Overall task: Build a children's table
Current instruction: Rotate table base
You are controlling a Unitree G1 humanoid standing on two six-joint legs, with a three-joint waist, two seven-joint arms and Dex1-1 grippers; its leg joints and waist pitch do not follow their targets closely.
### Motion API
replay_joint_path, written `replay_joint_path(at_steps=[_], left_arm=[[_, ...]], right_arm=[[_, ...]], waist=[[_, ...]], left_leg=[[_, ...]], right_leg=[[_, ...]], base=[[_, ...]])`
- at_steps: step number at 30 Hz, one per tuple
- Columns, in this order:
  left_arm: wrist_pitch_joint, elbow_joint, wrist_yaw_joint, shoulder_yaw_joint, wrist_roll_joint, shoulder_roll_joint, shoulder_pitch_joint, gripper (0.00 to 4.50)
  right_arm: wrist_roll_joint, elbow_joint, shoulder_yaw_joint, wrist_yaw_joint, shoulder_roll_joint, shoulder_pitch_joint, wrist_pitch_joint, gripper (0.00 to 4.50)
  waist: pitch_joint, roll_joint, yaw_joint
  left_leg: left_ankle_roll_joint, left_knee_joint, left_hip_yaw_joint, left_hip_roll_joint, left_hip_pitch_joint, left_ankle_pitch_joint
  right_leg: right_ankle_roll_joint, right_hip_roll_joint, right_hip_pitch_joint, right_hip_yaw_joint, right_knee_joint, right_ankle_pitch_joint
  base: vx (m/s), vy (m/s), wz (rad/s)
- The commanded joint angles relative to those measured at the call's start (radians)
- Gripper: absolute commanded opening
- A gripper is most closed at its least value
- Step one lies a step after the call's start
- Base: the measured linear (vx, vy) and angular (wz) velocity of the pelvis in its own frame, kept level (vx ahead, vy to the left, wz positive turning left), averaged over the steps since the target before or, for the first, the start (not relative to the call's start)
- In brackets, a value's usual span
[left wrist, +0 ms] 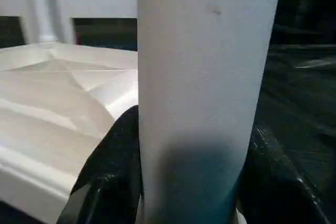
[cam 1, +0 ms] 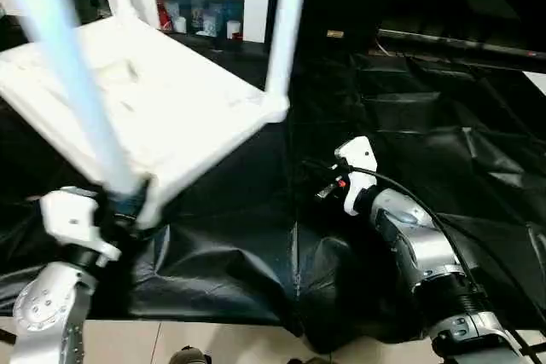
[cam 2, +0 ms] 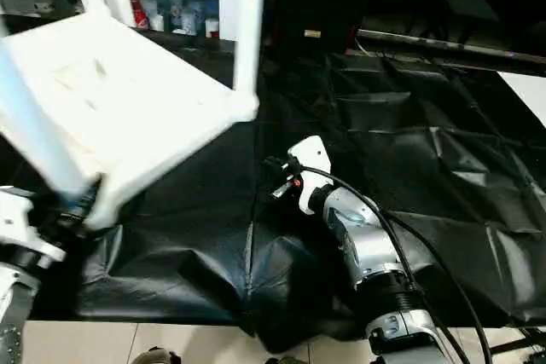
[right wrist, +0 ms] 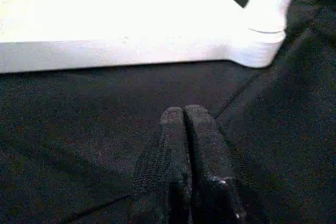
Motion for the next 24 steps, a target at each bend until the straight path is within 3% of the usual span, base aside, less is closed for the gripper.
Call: replay_joint_path(at_steps=[1, 6, 11, 15, 18, 19, 20, 24], left_arm=[[0.005, -0.033, -0.039, -0.038, -0.044, -0.007, -0.014, 2.08], [0.021, -0.045, -0.110, -0.062, -0.069, 0.007, -0.002, 2.08], [-0.008, 0.015, -0.011, -0.026, 0.037, 0.018, -0.029, 2.08], [-0.001, 0.023, -0.010, -0.012, 0.016, 0.007, -0.034, 2.08], [-0.015, 0.018, 0.000, -0.010, 0.021, 0.000, -0.030, 2.08], [-0.007, 0.001, -0.030, -0.014, -0.019, -0.009, -0.021, 2.08], [0.002, -0.012, -0.049, -0.022, -0.035, -0.008, -0.011, 2.64], [0.002, -0.022, -0.082, -0.039, -0.048, -0.004, 0.007, 2.95]], right_arm=[[0.000, 0.002, -0.004, 0.003, -0.011, 0.009, -0.009, 0.00], [0.000, -0.007, -0.004, 0.008, -0.014, 0.015, -0.009, 0.00], [-0.007, 0.000, -0.006, 0.000, -0.019, 0.016, -0.012, 0.00], [-0.009, 0.001, -0.002, -0.001, -0.012, 0.015, -0.015, 0.00], [-0.009, 0.002, 0.000, -0.001, -0.009, 0.015, -0.015, 0.00], [-0.008, 0.001, 0.001, 0.000, -0.008, 0.015, -0.014, 0.00], [-0.008, -0.001, 0.001, 0.001, -0.009, 0.016, -0.014, 0.00], [-0.007, -0.005, 0.002, 0.004, -0.010, 0.021, -0.014, 0.00]], waist=[[-0.062, 0.029, -0.005], [-0.062, 0.030, -0.005], [-0.062, 0.028, -0.006], [-0.059, 0.026, -0.008], [-0.060, 0.025, -0.009], [-0.061, 0.025, -0.009], [-0.062, 0.023, -0.009], [-0.064, 0.023, -0.007]], left_leg=[[-0.024, -0.075, -0.015, 0.032, 0.026, -0.286], [-0.028, -0.074, -0.015, 0.031, 0.027, -0.291], [-0.024, -0.074, -0.014, 0.032, 0.027, -0.288], [-0.036, -0.077, -0.019, 0.032, 0.028, -0.334], [-0.035, -0.076, -0.019, 0.032, 0.028, -0.328], [-0.032, -0.076, -0.018, 0.032, 0.028, -0.323], [-0.030, -0.075, -0.017, 0.032, 0.027, -0.313], [-0.021, -0.072, -0.014, 0.031, 0.026, -0.281]], right_leg=[[-0.151, -0.063, 0.036, 0.046, -0.069, -0.180], [-0.148, -0.064, 0.037, 0.047, -0.070, -0.192], [-0.145, -0.063, 0.038, 0.047, -0.070, -0.189], [-0.131, -0.067, 0.037, 0.046, -0.077, -0.276], [-0.133, -0.066, 0.036, 0.047, -0.076, -0.267], [-0.137, -0.066, 0.036, 0.047, -0.075, -0.255], [-0.141, -0.066, 0.036, 0.047, -0.074, -0.244], [-0.154, -0.065, 0.038, 0.048, -0.070, -0.198]], base=[[0.000, 0.000, 0.00], [0.000, 0.000, 0.00], [0.000, 0.000, 0.00], [0.000, 0.000, 0.00], [0.000, 0.000, 0.00], [0.000, 0.000, 0.00], [0.000, 0.000, 0.00], [0.000, 0.000, 0.00]])
